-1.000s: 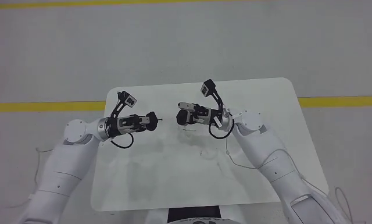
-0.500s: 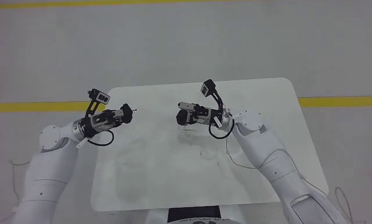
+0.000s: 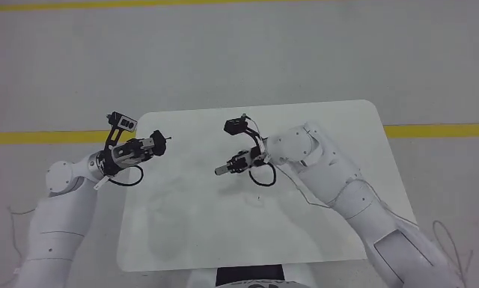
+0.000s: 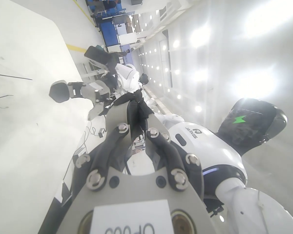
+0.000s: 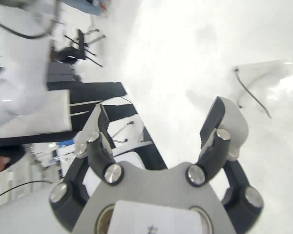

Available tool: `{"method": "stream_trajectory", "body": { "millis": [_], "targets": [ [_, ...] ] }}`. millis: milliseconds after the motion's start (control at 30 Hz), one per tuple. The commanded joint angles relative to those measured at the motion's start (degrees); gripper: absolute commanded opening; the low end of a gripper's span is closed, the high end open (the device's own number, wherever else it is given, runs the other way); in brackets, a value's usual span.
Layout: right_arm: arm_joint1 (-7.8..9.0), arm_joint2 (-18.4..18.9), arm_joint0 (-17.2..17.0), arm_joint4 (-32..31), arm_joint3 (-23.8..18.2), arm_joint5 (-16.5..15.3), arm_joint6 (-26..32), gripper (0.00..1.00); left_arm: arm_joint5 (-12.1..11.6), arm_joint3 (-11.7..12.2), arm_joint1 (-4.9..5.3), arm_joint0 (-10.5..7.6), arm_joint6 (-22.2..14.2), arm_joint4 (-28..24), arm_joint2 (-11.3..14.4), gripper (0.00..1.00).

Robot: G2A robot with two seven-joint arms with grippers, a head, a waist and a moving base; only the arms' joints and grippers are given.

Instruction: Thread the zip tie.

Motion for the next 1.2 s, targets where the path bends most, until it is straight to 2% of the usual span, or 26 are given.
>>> {"method": "stream_trajectory", "body": {
  "millis": [0,100,200,367,500,533,767,867,1033,1167],
  "targets": [
    [0.0,0.1,-0.1,2.3,0.0,-0.2,-0.1,1.0,0.0,0.0,0.0,0.0,0.0,0.0,0.0,0.0],
    [0.0,0.1,-0.1,2.3,0.0,-0.2,-0.1,1.0,0.0,0.0,0.0,0.0,0.0,0.0,0.0,0.0],
    [0.08,-1.5,0.9,-4.4,-0.4,0.0,-1.3,1.0,0.0,0.0,0.0,0.0,0.0,0.0,0.0,0.0],
    [-0.83,-7.3,5.5,-15.0,0.7,-4.4,-0.7,1.0,0.0,0.0,0.0,0.0,0.0,0.0,0.0,0.0],
    [-2.24,-11.8,8.6,-19.7,4.7,-7.2,-1.7,1.0,0.0,0.0,0.0,0.0,0.0,0.0,0.0,0.0],
    [-2.47,-12.4,9.0,-20.7,5.5,-7.1,-1.9,1.0,0.0,0.0,0.0,0.0,0.0,0.0,0.0,0.0],
    [-2.47,-12.4,9.0,-20.7,5.5,-7.1,-1.9,1.0,0.0,0.0,0.0,0.0,0.0,0.0,0.0,0.0],
    [-2.57,-13.5,8.2,-22.0,5.3,-9.5,-2.5,1.0,0.0,0.0,0.0,0.0,0.0,0.0,0.0,0.0],
    [-4.49,-16.3,10.4,-20.9,12.2,-13.0,-4.4,1.0,0.0,0.0,0.0,0.0,0.0,0.0,0.0,0.0],
    [-5.06,-16.9,11.3,-21.1,12.8,-13.1,-4.9,1.0,0.0,0.0,0.0,0.0,0.0,0.0,0.0,0.0]
  ]
}}
